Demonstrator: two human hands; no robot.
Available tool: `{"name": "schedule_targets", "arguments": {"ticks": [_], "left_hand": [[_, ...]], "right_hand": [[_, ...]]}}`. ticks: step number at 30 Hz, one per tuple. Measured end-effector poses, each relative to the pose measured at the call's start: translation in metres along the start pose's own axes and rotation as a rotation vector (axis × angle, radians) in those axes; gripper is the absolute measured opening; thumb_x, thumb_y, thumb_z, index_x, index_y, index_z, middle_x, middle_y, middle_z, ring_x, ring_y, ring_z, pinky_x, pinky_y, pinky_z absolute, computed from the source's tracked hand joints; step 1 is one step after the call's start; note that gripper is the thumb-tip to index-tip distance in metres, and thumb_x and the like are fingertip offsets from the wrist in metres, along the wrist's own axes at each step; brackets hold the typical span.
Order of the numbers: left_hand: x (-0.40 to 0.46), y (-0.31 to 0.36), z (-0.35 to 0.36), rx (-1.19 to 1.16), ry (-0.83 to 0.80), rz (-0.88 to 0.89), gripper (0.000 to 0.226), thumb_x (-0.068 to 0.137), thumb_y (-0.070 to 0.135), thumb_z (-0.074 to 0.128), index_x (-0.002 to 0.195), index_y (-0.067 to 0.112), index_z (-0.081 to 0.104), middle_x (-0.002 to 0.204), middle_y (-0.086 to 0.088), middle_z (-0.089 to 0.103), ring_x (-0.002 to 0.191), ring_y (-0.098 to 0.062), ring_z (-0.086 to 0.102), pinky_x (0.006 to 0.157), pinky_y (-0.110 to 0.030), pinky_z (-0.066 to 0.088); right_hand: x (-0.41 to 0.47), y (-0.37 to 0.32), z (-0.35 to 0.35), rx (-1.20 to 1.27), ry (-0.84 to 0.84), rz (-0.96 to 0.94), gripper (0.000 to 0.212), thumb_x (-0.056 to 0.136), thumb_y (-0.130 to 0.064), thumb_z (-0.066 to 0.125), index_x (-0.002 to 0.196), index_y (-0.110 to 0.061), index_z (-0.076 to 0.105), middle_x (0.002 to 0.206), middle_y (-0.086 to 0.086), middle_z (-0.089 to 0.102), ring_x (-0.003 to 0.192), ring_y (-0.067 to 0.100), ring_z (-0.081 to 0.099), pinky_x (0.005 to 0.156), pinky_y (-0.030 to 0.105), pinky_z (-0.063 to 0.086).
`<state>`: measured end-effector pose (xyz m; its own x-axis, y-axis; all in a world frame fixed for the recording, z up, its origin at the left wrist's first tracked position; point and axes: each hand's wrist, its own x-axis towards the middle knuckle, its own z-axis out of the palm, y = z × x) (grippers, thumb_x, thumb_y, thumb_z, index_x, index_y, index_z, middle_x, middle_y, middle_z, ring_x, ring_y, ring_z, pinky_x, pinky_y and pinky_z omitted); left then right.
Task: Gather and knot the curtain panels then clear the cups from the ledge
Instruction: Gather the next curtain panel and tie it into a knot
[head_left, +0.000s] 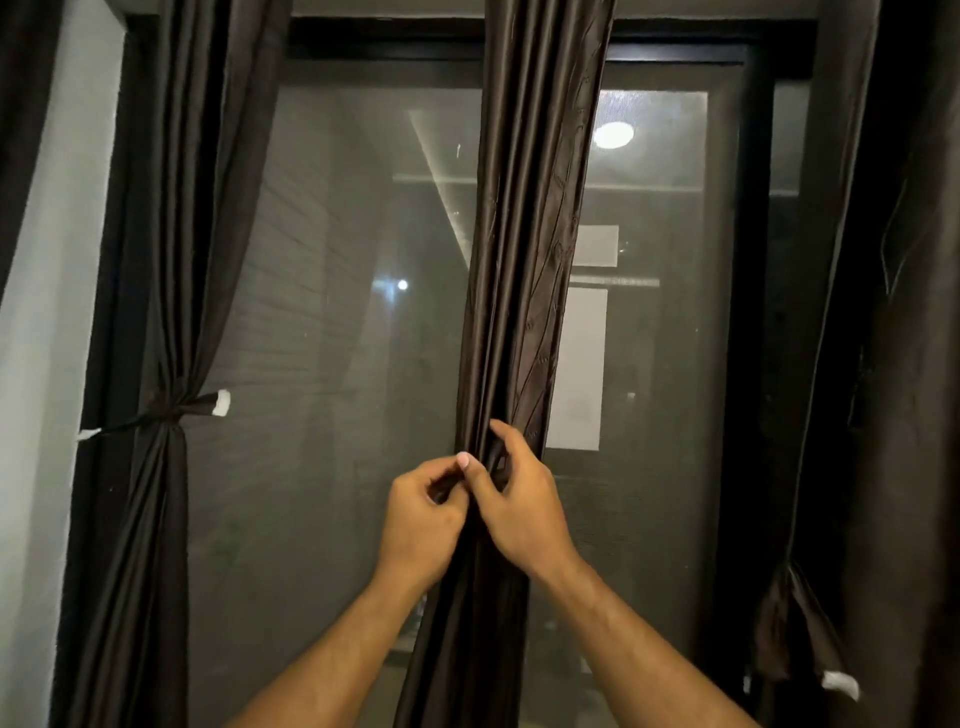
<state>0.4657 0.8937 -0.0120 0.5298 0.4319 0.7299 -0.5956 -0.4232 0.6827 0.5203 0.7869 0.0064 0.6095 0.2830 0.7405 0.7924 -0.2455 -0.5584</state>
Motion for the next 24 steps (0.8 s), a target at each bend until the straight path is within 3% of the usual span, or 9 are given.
{"name": "schedule_targets", "arguments": {"ticks": [4,8,10,11,14,18,20,22,24], "left_hand": [[0.002,-0.006,-0.010,-0.060,0.146,-0.088,0.033,0.092,-0.004,0.064,0.092,0.029,0.057,0.085,0.001,0.068,0.063,0.006,0.064,0.056,-0.011,0.049],[0.007,-0.013,-0.022,0.048,0.197,-0.077,0.028,0.091,-0.007,0.060,0.078,0.018,0.062,0.064,-0.001,0.061,0.044,-0.002,0.048,0.042,-0.017,0.039],[0.009,-0.015,-0.025,0.058,0.186,-0.084,0.027,0.093,-0.004,0.060,0.083,0.018,0.072,0.067,0.003,0.070,0.044,-0.002,0.054,0.044,-0.017,0.044],[0.009,-0.016,-0.026,0.046,0.177,-0.087,0.025,0.094,-0.002,0.061,0.089,0.019,0.075,0.074,0.004,0.074,0.052,-0.001,0.062,0.051,-0.019,0.052],[0.008,-0.019,-0.027,0.041,0.131,-0.107,0.022,0.095,0.004,0.063,0.107,0.016,0.077,0.094,0.004,0.078,0.084,-0.007,0.073,0.078,-0.030,0.061],[0.006,-0.019,-0.027,0.075,0.058,-0.100,0.030,0.093,0.014,0.069,0.122,0.015,0.073,0.116,0.004,0.074,0.109,-0.009,0.068,0.093,-0.024,0.054],[0.005,-0.019,-0.027,0.037,-0.017,-0.091,0.034,0.091,0.017,0.073,0.125,0.018,0.071,0.117,0.007,0.073,0.112,-0.006,0.067,0.097,-0.027,0.054],[0.001,-0.017,-0.025,-0.032,-0.082,-0.066,0.029,0.091,0.015,0.073,0.116,0.028,0.073,0.105,0.013,0.076,0.101,-0.003,0.072,0.089,-0.024,0.057],[0.001,-0.019,-0.021,-0.029,-0.050,-0.052,0.028,0.091,0.010,0.071,0.116,0.023,0.075,0.100,0.011,0.077,0.097,-0.006,0.074,0.087,-0.027,0.059]], "right_hand": [[-0.009,-0.001,0.002,-0.048,0.132,0.031,0.027,0.099,-0.024,0.066,0.124,-0.022,0.058,0.094,-0.008,0.065,0.072,0.004,0.058,0.070,0.022,0.046],[-0.024,-0.004,0.004,-0.158,0.292,-0.057,0.030,0.098,-0.007,0.056,0.123,-0.021,0.047,0.107,-0.005,0.063,0.078,0.015,0.064,0.069,0.038,0.053],[-0.027,-0.007,0.007,-0.251,0.295,-0.080,0.016,0.100,-0.016,0.056,0.116,-0.021,0.056,0.114,-0.007,0.056,0.081,0.016,0.064,0.072,0.041,0.056],[-0.028,-0.012,0.008,-0.290,0.273,-0.048,0.012,0.101,-0.028,0.057,0.110,-0.021,0.062,0.114,-0.008,0.053,0.082,0.015,0.064,0.073,0.040,0.056],[-0.024,-0.024,0.013,-0.370,0.218,0.093,0.036,0.097,-0.054,0.058,0.108,-0.022,0.069,0.114,-0.009,0.052,0.086,0.015,0.067,0.073,0.030,0.050],[-0.023,-0.028,0.022,-0.344,0.198,0.194,0.027,0.104,-0.030,0.056,0.120,-0.014,0.070,0.134,-0.001,0.060,0.124,0.022,0.061,0.094,0.029,0.047],[-0.023,-0.027,0.027,-0.215,0.155,0.158,0.025,0.104,-0.030,0.056,0.114,-0.017,0.075,0.131,0.001,0.068,0.135,0.019,0.054,0.101,0.018,0.039],[-0.021,-0.026,0.031,-0.086,0.136,0.099,0.027,0.104,-0.033,0.055,0.101,-0.020,0.078,0.105,-0.004,0.077,0.120,0.014,0.064,0.099,0.013,0.040],[-0.022,-0.025,0.030,-0.001,0.190,0.088,0.017,0.102,-0.026,0.059,0.102,-0.019,0.074,0.090,-0.011,0.073,0.094,0.001,0.067,0.086,0.019,0.051]]}}
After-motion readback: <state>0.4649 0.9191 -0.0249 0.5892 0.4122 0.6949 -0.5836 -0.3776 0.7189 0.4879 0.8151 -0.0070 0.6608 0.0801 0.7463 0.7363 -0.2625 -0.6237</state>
